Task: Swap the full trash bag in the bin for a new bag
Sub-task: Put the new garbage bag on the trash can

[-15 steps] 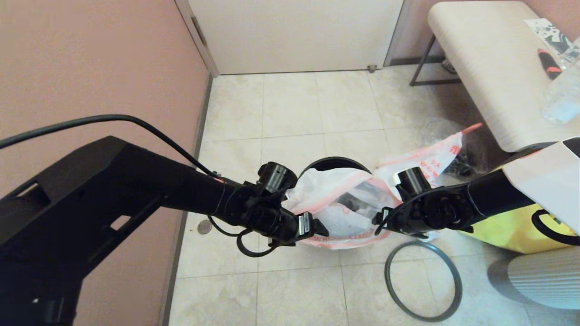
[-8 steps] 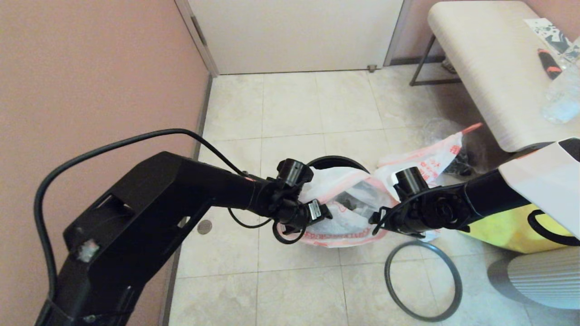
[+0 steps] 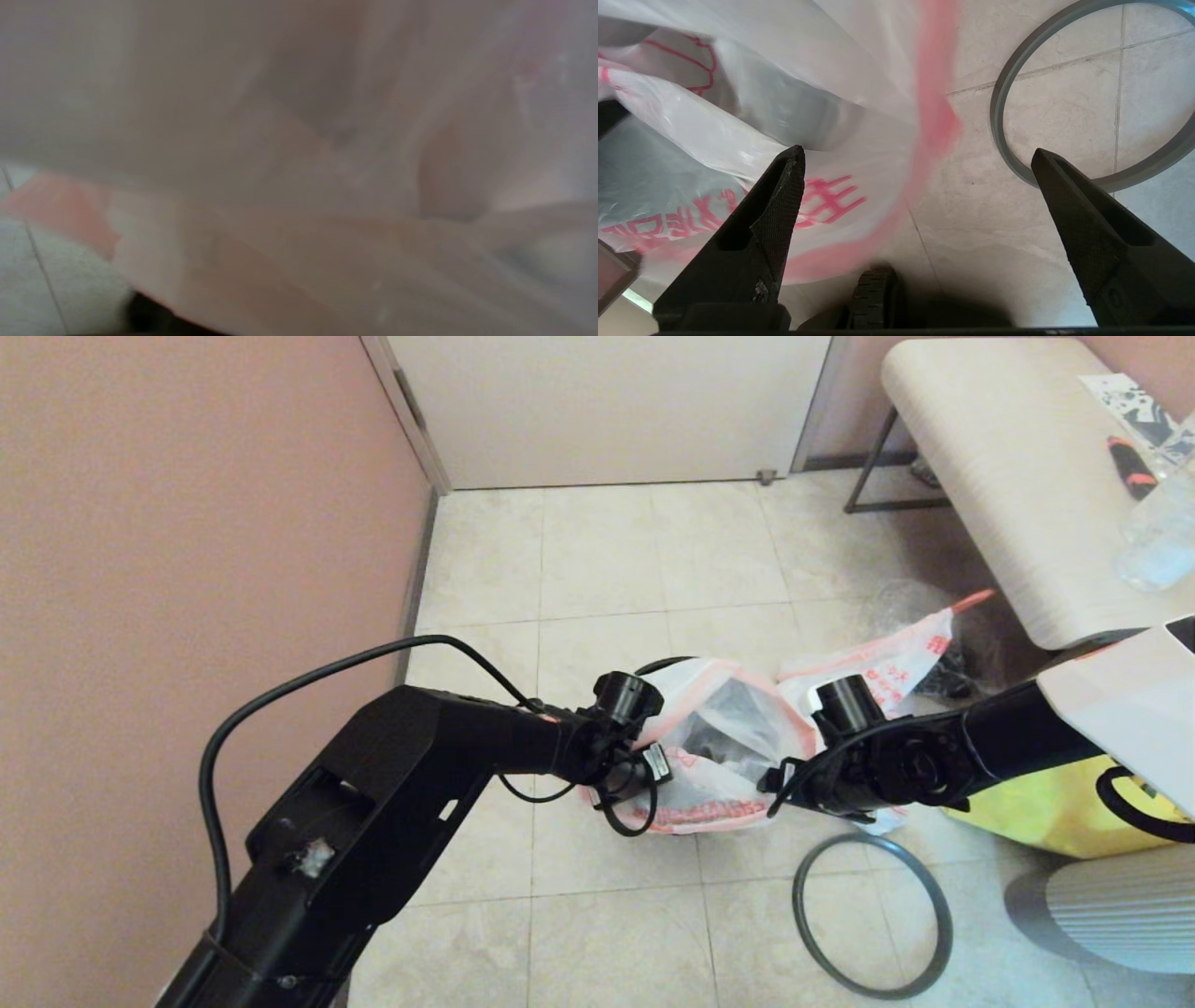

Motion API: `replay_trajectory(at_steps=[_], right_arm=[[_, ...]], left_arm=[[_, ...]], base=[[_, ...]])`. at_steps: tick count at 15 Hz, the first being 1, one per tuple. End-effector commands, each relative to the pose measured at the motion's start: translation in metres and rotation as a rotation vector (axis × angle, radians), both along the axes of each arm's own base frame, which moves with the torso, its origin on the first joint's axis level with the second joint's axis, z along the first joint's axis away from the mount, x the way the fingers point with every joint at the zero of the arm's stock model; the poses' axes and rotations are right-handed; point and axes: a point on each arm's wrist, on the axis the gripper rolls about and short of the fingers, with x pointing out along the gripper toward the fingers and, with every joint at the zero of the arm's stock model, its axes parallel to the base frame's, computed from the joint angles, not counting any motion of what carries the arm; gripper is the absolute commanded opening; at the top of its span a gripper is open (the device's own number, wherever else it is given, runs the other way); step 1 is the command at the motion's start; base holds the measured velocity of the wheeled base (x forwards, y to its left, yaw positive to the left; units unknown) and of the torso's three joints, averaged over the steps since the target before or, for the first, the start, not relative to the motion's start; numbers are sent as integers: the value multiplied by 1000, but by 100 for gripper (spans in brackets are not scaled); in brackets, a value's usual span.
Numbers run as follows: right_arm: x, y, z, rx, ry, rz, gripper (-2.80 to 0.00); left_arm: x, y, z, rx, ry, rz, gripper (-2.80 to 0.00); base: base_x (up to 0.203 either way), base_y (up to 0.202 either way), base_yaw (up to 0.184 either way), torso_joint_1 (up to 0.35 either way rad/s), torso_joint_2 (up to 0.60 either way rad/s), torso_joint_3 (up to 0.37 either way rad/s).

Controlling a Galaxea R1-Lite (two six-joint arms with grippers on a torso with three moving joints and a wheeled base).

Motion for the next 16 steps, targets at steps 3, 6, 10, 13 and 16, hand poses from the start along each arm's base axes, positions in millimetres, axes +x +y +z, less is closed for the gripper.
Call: replay_trajectory(at_steps=[3, 6, 10, 13, 16], right_arm=[[0, 0, 0, 19, 1, -20, 0], [-5, -2, 4, 49, 6, -50, 0], [-32, -12, 13, 101, 35, -32, 0], [-42, -15, 20, 154, -40, -9, 0], [-46, -10, 29, 194, -132, 20, 0]], left_arm=[[0, 1, -1, 25, -9, 24, -280], [-4, -2, -3, 36, -1, 24, -280], [-10, -8, -6, 48, 8, 13, -280], [-13, -11, -6, 88, -20, 48, -280], [-9, 2, 7, 84, -48, 91, -280]], base=[[0, 0, 0, 0, 0, 0], [0, 0, 0, 0, 0, 0], [0, 0, 0, 0, 0, 0], [0, 0, 0, 0, 0, 0], [0, 0, 0, 0, 0, 0]])
